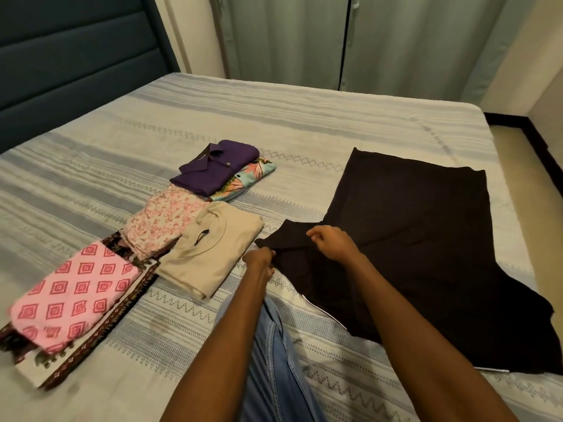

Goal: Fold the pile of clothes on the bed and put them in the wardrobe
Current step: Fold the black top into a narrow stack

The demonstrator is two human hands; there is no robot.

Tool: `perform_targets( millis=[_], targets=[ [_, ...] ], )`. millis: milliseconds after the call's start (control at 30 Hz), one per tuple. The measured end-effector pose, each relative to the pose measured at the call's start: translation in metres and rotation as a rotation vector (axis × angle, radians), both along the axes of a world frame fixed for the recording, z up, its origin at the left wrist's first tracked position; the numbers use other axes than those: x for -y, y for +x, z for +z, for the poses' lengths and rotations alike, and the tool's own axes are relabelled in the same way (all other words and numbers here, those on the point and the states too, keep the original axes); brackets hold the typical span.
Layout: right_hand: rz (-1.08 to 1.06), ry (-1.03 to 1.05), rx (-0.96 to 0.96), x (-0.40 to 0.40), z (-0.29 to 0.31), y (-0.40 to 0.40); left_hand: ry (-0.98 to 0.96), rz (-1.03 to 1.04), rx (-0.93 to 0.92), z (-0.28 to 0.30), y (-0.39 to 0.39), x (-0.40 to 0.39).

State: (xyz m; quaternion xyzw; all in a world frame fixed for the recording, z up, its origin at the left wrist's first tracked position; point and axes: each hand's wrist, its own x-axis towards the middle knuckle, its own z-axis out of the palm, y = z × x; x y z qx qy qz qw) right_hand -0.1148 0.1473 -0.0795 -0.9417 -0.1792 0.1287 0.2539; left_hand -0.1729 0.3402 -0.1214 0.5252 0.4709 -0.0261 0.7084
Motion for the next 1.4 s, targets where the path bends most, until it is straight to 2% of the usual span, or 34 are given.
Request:
perform_targets(
  millis=[100,233,333,467,600,667,733,800,867,933,1033,1133,1233,1333,1400],
  targets=[
    [0.057,-0.057,0.009,-0.019,0.001,0.026,0.034,0.087,-0.035,-0.02,-0.016,0.026],
    [0.151,-0.19,-0.081,-0.045,-0.007,0.049,0.136,0.045,-0.086,-0.034,-0.033,0.047],
    [0.099,-0.173,-0.15,-0.061,-0.018,0.056,0.158,0.068,-0.087,-0.032,-0.027,0.041],
    [0.034,-0.056,-0.144,-0.068,-0.024,0.061,0.249,0.079,-0.048,-0.023,-0.012,0.03],
    [-0.014,0.186,-0.123,-0.052,-0.013,0.056,0.444,-0.118,-0.109,-0.019,-0.008,0.028],
    [-0.046,0.332,-0.156,-0.037,-0.004,0.05,0.495,-0.137,-0.031,-0.01,-0.011,0.035],
    [-0.161,0.513,-0.198,-0.014,0.008,0.041,0.499,-0.116,0.142,0.008,-0.016,0.049],
    [-0.27,0.638,-0.198,0.014,0.019,0.033,0.522,-0.225,0.337,0.021,-0.022,0.064],
    [-0.314,0.665,-0.167,0.047,0.027,0.024,0.589,-0.443,0.477,0.029,-0.034,0.081],
    [-0.35,0.685,-0.165,0.085,0.03,0.011,0.687,-0.666,0.541,0.033,-0.047,0.1],
    [-0.448,0.717,-0.26,0.136,0.028,-0.015,0.85,-0.905,0.621,0.035,-0.059,0.13],
    [-0.572,0.763,-0.397,0.172,0.026,-0.035,0.976,-1.078,0.725,0.037,-0.064,0.159],
    [-0.695,0.802,-0.417,0.199,0.025,-0.051,1.119,-1.228,0.817,0.031,-0.068,0.195],
    [-0.809,0.829,-0.455,0.223,0.019,-0.06,1.169,-1.404,0.853,0.02,-0.071,0.222],
    [-0.834,0.763,-0.464,0.233,0.013,-0.064,1.144,-1.511,0.915,0.01,-0.076,0.229]
  ],
)
